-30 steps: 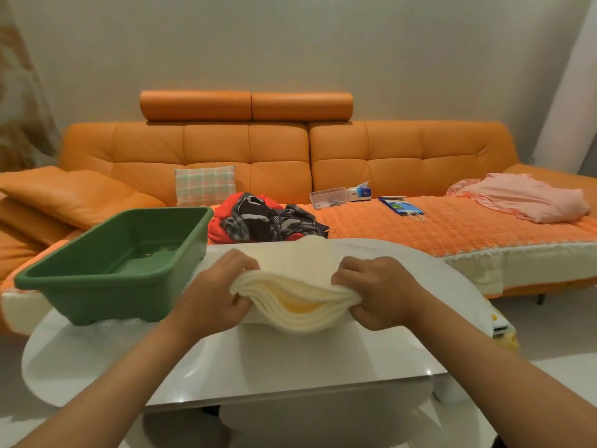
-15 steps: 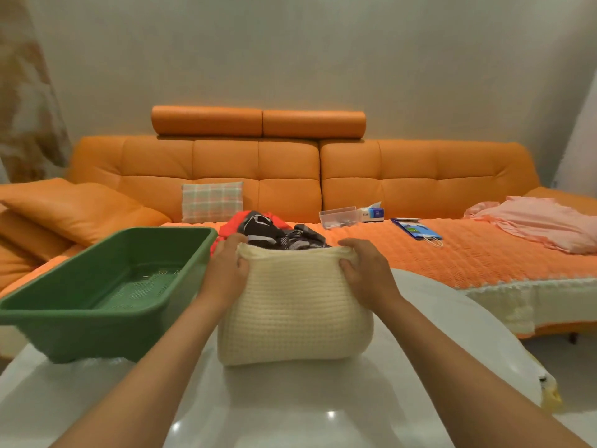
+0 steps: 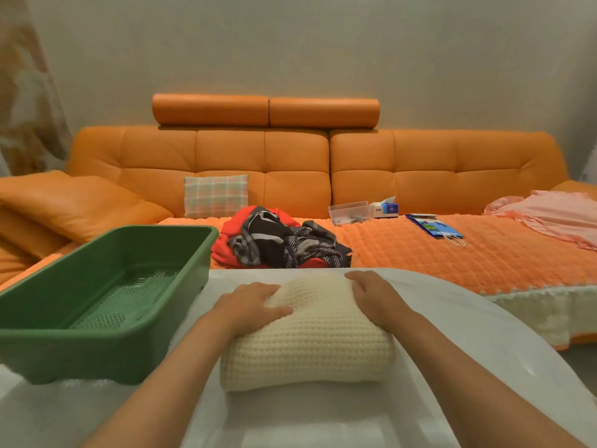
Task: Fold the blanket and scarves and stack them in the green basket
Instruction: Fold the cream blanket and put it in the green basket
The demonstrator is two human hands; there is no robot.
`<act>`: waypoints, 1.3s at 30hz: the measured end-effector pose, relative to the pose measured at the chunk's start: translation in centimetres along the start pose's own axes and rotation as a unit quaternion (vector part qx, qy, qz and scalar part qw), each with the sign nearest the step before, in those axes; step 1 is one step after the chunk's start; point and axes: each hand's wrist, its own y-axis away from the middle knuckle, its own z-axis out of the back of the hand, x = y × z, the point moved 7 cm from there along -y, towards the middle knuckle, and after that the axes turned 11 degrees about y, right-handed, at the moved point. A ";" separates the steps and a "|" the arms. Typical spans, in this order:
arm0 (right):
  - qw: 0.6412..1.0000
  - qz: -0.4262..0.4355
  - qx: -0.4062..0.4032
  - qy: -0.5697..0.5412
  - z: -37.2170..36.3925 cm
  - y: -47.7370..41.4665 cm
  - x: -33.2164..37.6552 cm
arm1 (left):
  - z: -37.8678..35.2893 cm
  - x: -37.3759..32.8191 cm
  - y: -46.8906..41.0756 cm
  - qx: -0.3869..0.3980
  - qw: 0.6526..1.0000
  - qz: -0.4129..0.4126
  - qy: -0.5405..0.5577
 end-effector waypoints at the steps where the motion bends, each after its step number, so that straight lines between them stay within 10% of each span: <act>1: 0.999 0.029 0.013 -0.011 0.1 0.3 0.6 | 0.4 0.4 -0.1 -0.014 0.999 0.003 -0.031; 7: 0.988 0.060 0.143 -0.015 -0.5 2.5 4.0 | 2.7 -5.4 2.7 -0.169 0.972 -0.071 -0.149; 18: 0.986 0.101 0.074 0.108 1.6 5.2 6.9 | -0.6 -4.0 6.5 0.100 0.990 -0.055 -0.082; 25: 0.984 0.040 0.171 -0.006 -1.6 7.4 7.2 | 2.6 -6.4 8.6 -0.086 0.978 -0.106 -0.160; 32: 0.986 -0.029 0.156 0.044 -1.0 7.5 7.7 | -1.8 -7.4 10.7 0.022 0.976 -0.125 -0.176; 39: 0.926 0.051 0.365 -0.084 -2.0 10.8 9.7 | 2.8 -2.4 9.7 -0.021 0.979 -0.102 -0.175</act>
